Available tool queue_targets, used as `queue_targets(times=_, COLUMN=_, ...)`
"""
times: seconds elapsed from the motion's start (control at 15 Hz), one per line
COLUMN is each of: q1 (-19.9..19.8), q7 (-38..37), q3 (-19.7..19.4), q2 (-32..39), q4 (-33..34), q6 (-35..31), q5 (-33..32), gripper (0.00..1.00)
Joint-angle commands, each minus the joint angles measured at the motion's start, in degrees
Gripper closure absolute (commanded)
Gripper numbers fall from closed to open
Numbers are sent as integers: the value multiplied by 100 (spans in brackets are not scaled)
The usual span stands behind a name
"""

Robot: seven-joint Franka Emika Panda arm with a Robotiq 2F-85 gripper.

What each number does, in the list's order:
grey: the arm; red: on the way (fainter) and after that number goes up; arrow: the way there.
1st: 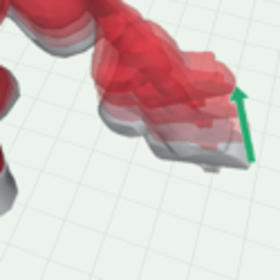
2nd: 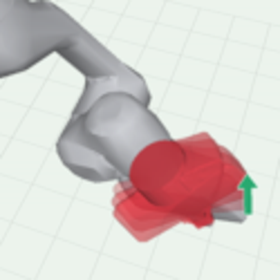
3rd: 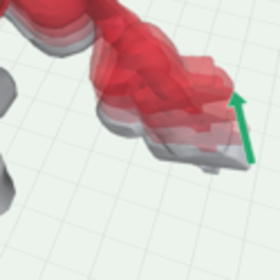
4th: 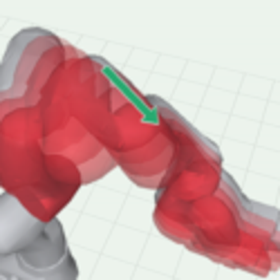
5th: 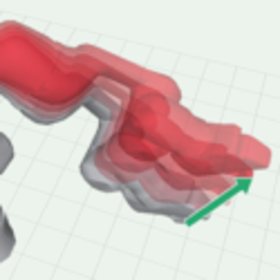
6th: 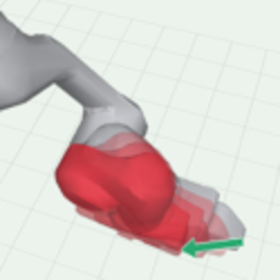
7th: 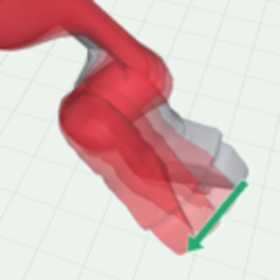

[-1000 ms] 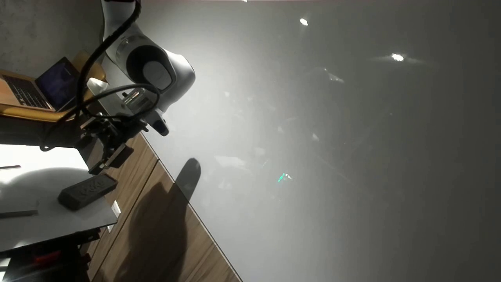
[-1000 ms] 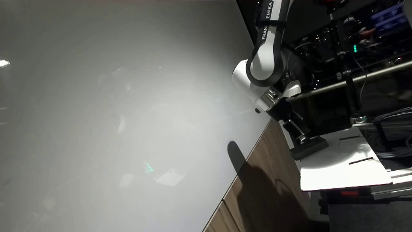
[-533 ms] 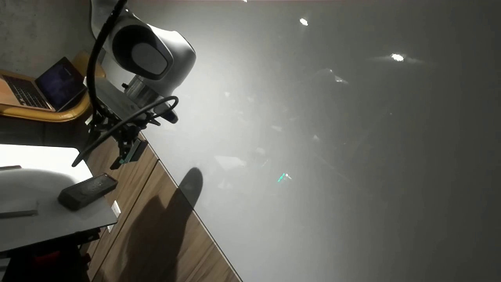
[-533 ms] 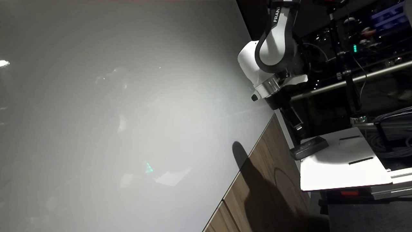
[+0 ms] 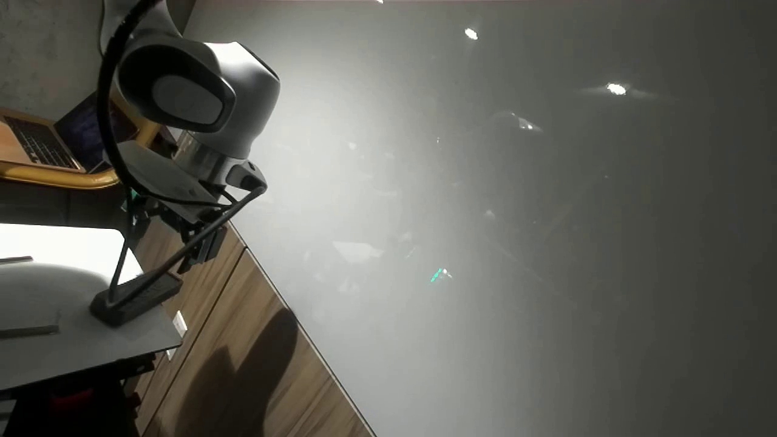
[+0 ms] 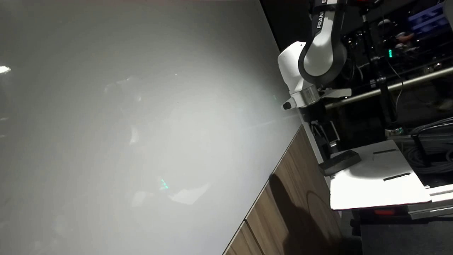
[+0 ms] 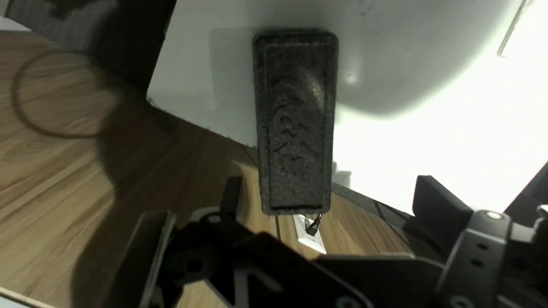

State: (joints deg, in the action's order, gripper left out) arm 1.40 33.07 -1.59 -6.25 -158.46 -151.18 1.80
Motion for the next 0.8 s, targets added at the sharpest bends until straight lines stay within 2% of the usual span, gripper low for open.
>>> queue_targets(times=0.0, q1=136, q7=556, q3=-94, q2=211, q4=-1, q6=-680, q5=331, gripper=0)
queue_targets(times=0.27, q1=17, q7=679, q3=-96, q2=437, q4=-7, q6=-997, q5=216, gripper=0)
queue_targets(times=0.73, q1=-165, q7=675, q3=-33, q2=755, q4=-8, q6=-1051, q5=219, gripper=0)
